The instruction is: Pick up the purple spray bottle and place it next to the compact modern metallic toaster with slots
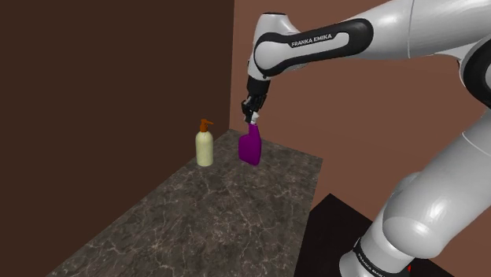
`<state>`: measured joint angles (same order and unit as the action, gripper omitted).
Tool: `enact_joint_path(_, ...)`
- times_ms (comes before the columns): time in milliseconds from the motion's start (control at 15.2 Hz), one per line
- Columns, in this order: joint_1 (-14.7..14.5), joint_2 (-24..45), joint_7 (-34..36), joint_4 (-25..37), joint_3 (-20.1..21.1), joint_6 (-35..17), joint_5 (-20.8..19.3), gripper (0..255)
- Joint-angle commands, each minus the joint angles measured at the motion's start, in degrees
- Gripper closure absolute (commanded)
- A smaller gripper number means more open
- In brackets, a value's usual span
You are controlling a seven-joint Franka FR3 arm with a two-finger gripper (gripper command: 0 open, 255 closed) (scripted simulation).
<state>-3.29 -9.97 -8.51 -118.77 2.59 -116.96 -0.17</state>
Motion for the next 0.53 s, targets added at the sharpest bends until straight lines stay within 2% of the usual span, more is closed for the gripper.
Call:
enact_joint_path(0,0.0,-0.2,-0.1,1.5,-0.1,1.7,0.0,255)
enact_joint_path(462,0.0,-0.4,-0.2,6.6,-0.1,7.1,0.0,255)
